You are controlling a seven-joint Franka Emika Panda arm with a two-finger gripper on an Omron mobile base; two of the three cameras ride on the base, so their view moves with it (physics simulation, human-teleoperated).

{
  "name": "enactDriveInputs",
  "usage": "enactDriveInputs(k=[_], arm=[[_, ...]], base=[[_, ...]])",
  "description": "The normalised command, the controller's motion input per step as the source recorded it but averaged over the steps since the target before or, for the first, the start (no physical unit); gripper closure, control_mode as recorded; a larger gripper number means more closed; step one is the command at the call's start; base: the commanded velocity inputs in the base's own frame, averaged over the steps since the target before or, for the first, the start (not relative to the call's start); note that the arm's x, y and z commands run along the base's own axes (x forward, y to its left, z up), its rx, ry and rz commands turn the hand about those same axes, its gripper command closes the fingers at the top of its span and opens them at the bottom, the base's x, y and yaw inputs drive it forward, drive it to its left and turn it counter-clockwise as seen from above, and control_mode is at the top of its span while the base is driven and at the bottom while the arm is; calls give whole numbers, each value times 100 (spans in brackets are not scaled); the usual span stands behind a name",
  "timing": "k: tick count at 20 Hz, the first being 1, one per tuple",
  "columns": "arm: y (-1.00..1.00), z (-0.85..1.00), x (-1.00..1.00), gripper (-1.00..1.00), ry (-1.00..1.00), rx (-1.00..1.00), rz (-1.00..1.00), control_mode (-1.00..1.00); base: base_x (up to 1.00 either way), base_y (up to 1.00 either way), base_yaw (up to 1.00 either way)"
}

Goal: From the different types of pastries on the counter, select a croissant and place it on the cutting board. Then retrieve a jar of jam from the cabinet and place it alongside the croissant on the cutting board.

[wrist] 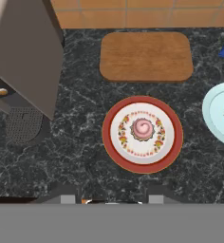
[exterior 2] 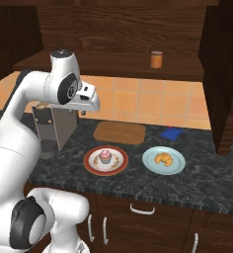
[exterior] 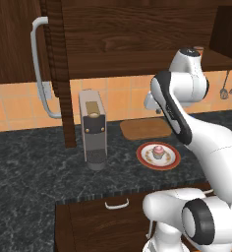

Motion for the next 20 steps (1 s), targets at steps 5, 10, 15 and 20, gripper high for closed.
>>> enactDriveInputs(k=[5,10,15,20], arm=[[0,0,12,-100,0,0,0,-100],[0,0,11,-100,0,0,0,-100],[1,28,15,-100,-2,-4,-10,-100],[-25,53,37,-100,0,-2,-12,-100]], base=[[0,0,0],[0,0,0],[0,0,0],[0,0,0]])
